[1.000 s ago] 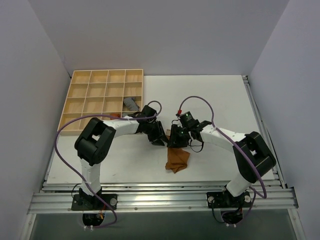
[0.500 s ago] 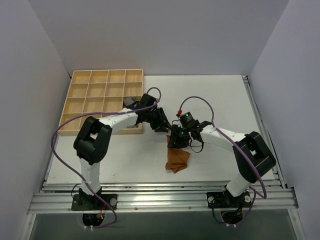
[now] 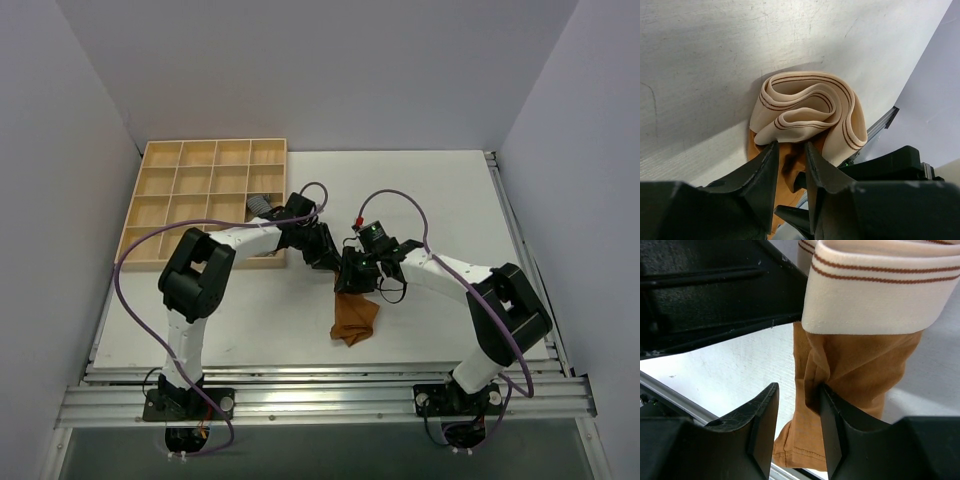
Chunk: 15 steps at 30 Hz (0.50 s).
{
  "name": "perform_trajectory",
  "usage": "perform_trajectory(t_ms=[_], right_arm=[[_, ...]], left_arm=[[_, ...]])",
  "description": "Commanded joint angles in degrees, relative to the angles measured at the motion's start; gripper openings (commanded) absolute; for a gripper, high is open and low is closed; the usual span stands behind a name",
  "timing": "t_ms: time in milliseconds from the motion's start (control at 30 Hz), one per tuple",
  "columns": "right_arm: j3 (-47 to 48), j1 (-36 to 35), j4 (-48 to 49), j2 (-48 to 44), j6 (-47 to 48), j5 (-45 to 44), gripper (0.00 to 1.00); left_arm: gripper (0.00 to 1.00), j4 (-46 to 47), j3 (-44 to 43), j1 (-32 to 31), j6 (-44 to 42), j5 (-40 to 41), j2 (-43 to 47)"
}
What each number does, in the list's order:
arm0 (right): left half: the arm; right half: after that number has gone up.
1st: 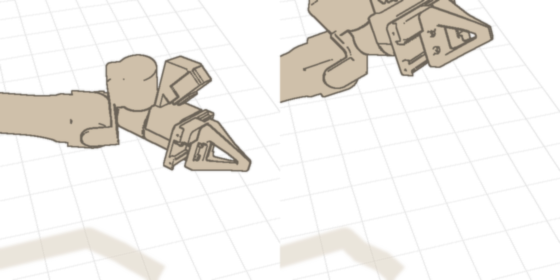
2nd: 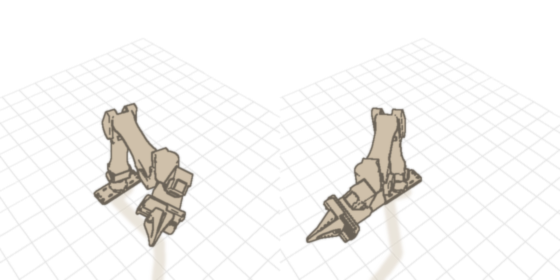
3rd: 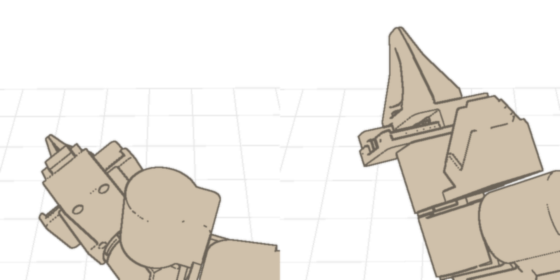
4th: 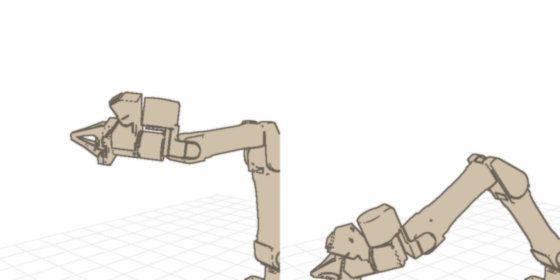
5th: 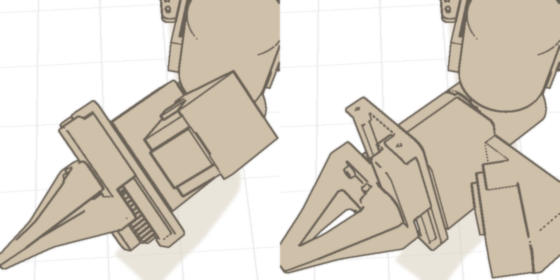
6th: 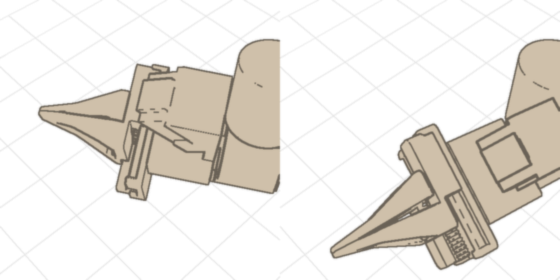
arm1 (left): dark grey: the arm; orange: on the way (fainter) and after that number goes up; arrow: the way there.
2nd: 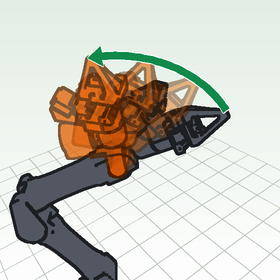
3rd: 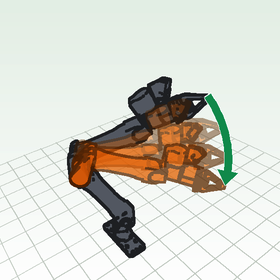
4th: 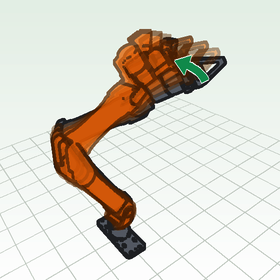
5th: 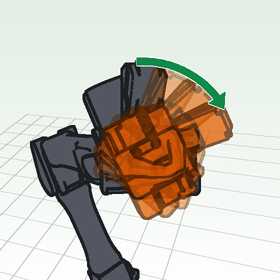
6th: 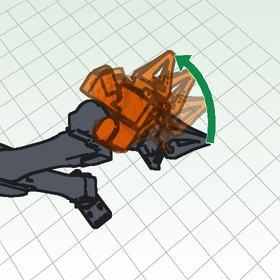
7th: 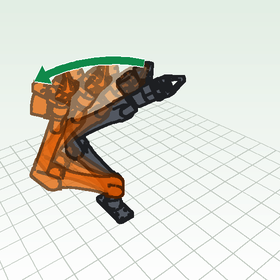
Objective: Roll the underwear
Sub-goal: Fold the underwear
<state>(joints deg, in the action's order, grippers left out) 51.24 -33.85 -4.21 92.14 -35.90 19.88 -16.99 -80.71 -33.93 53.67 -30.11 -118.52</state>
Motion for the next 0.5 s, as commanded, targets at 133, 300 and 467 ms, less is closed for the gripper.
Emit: perform_trajectory(t_ms=[133, 300, 467], right_arm=[[2.37, -0.34, -2.47, -1.35, 1.01, -1.60, 0.34], [1.14, -0.34, -1.86, -1.87, 0.48, -1.42, 0.34], [1.49, -0.34, -1.86, -1.61, 0.39, -1.51, 0.34]], left_arm=[[0.41, 4.68, 3.44, 1.32, -0.24, 0.41, 5.83], [0.45, 8.99, 5.38, 1.94, 0.30, -1.27, 7.78], [0.50, 12.51, 6.18, 1.94, 0.82, -3.46, 7.69]])
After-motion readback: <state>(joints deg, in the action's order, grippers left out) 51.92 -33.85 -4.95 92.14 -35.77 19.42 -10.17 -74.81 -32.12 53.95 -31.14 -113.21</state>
